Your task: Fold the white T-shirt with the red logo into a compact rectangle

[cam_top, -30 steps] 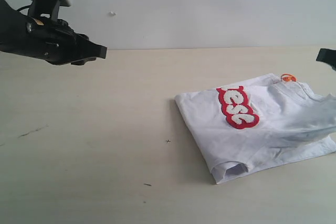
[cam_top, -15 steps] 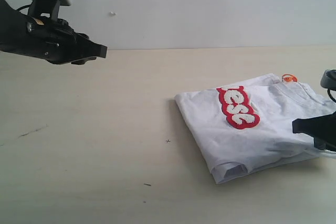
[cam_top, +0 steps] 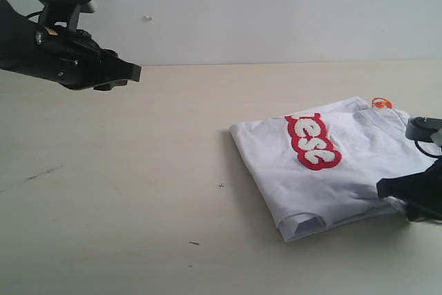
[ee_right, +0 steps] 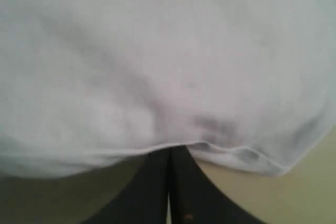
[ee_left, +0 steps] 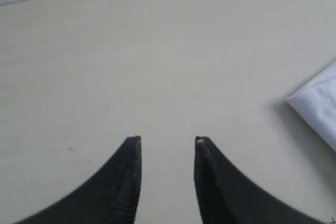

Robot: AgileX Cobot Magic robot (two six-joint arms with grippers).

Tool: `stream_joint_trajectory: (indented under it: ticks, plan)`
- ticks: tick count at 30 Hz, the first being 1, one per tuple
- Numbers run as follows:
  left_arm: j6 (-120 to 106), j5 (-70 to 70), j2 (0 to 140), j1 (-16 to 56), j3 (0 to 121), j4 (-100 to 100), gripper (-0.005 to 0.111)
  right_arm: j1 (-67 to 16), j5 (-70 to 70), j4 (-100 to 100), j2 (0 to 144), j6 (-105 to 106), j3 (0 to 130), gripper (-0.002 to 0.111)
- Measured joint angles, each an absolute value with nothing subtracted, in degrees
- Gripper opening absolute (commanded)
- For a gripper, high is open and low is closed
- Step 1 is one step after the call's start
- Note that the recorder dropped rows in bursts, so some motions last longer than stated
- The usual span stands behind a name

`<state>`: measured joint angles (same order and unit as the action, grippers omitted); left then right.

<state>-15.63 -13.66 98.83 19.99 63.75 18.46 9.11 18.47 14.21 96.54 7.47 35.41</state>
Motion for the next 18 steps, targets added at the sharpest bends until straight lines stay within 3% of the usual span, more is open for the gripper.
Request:
stream_joint_trajectory:
  ticks: [18]
  plan:
    - [-15.97,-12.36,98.83,19.99,63.75,18.46,0.035,9.11,26.39,19.32,82.95,13.43,45.40,0.000]
